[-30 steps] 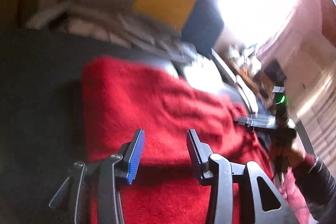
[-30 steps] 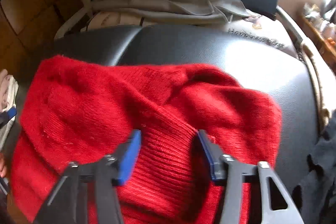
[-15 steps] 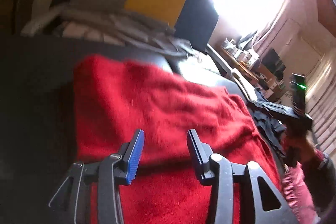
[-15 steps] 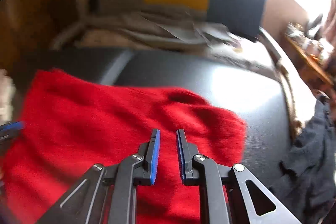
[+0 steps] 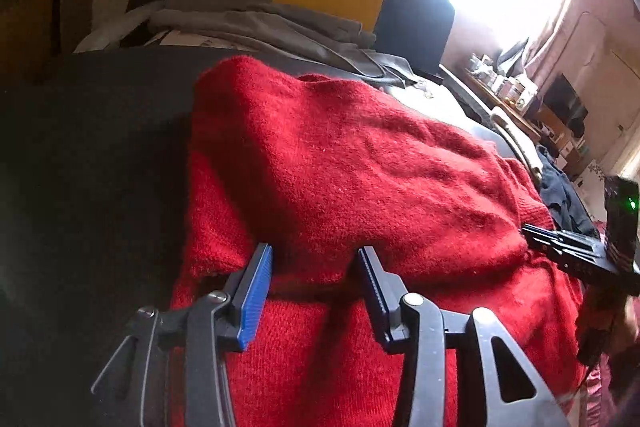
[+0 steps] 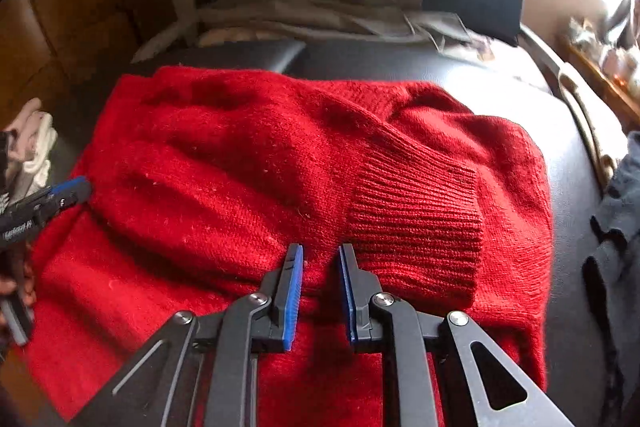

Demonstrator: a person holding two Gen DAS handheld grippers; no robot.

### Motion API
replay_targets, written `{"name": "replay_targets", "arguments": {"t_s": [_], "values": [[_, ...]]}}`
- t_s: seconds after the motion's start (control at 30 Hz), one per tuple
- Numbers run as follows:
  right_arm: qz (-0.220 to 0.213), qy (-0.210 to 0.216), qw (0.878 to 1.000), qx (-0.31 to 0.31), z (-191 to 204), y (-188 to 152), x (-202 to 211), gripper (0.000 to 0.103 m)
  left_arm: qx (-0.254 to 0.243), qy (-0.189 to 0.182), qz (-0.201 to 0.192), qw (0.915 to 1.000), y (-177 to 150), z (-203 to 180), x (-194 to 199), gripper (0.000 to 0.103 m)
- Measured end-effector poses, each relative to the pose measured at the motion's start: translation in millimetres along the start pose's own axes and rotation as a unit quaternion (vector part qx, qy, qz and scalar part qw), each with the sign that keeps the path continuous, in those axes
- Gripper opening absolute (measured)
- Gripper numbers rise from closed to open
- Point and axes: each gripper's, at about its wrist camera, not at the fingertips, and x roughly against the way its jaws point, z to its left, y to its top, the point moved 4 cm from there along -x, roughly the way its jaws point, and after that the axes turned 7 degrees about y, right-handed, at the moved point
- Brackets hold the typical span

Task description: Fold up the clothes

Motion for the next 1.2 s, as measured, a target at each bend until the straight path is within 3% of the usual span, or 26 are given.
{"name": "replay_targets", "arguments": {"t_s": [0.13,0.33,0.47,0.5,0.53,0.6,0.73,0.83,0.93,1.2], "values": [[-0.048,0.035,0.998,-0.029,-10.9,-0.8,-5.1,0.018,-0.006,0.000,0.002,1.0000,15.9,-0.5,-15.3,0.046],[-0.049,0.026,0.997,-0.044,-15.2,29.8,-24.8,0.018,-0.015,0.012,0.009,0.9998,40.2,-2.2,-30.0,0.046],[-0.031,0.008,0.999,-0.033,-5.4,48.8,-27.3,0.023,0.006,0.011,0.000,0.9999,37.4,-2.9,2.4,0.044],[-0.030,0.006,0.999,-0.023,-1.7,50.9,-20.6,0.035,0.010,-0.003,-0.006,0.9999,31.6,-4.6,11.7,0.045],[-0.038,0.013,0.999,-0.008,3.9,50.5,-9.8,0.054,0.014,-0.016,-0.012,0.9997,25.9,-6.4,21.1,0.045],[-0.034,0.034,0.999,0.024,23.3,35.9,9.4,0.073,0.004,-0.017,0.001,0.9998,2.4,-12.3,31.7,0.045],[0.026,0.037,0.997,0.070,54.6,-15.3,18.3,0.073,-0.014,-0.010,0.016,0.9997,-47.8,-22.4,57.2,0.045],[0.065,0.024,0.994,0.086,66.2,-56.4,19.0,0.077,-0.045,0.016,0.017,0.9987,-77.7,-21.8,69.0,0.045],[0.039,0.010,0.996,0.085,65.8,-87.3,32.6,0.089,-0.071,0.050,0.002,0.9962,-96.0,-21.9,78.5,0.045],[-0.044,0.027,0.996,0.071,55.4,-110.4,40.8,0.103,-0.057,0.075,-0.002,0.9956,-102.4,-25.6,92.6,0.046]]}}
